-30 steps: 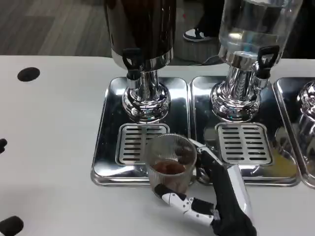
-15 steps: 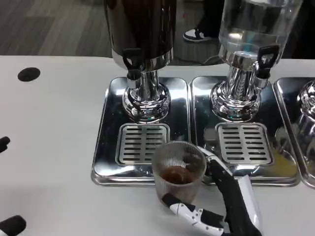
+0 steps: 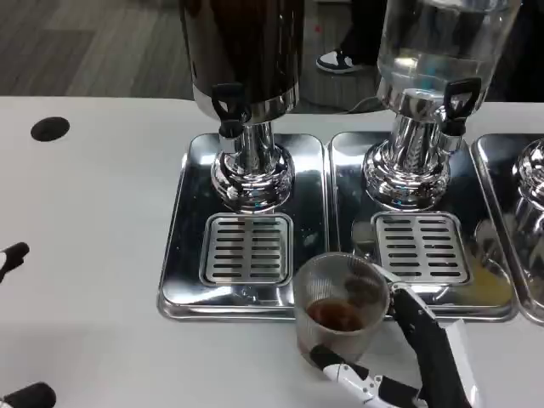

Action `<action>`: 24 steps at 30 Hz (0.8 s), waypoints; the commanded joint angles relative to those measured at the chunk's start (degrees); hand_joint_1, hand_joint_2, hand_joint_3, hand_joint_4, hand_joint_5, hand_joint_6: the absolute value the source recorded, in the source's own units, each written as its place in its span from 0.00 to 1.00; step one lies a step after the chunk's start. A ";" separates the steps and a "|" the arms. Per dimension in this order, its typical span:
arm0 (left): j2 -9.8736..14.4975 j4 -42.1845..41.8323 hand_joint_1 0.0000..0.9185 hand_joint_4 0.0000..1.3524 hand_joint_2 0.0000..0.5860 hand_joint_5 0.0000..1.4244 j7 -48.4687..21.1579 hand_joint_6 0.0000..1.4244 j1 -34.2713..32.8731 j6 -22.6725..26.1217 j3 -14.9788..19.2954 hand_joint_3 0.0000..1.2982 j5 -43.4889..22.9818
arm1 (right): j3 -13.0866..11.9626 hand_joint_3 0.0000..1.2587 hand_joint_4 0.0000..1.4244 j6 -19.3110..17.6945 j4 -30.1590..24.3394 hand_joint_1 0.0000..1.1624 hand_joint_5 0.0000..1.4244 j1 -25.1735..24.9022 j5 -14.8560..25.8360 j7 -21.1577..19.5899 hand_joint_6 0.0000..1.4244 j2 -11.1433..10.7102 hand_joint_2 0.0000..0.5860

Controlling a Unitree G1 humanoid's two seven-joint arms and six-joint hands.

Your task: Grasp the cup under the faucet to collect the drink, then remove the cup.

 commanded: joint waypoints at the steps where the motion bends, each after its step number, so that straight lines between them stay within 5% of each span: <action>1: -0.45 -0.91 0.00 0.00 0.03 0.00 0.55 0.00 0.79 0.46 0.88 0.00 0.72 | -1.07 0.26 0.28 -3.80 -0.83 0.75 0.27 -0.10 1.03 0.86 0.19 -0.90 0.36; 24: -1.39 -5.41 0.00 0.00 0.03 0.00 0.15 0.00 2.64 1.66 2.43 0.00 1.09 | -3.93 0.28 0.29 -9.27 2.76 0.75 0.28 2.06 1.74 3.18 0.20 -1.00 0.37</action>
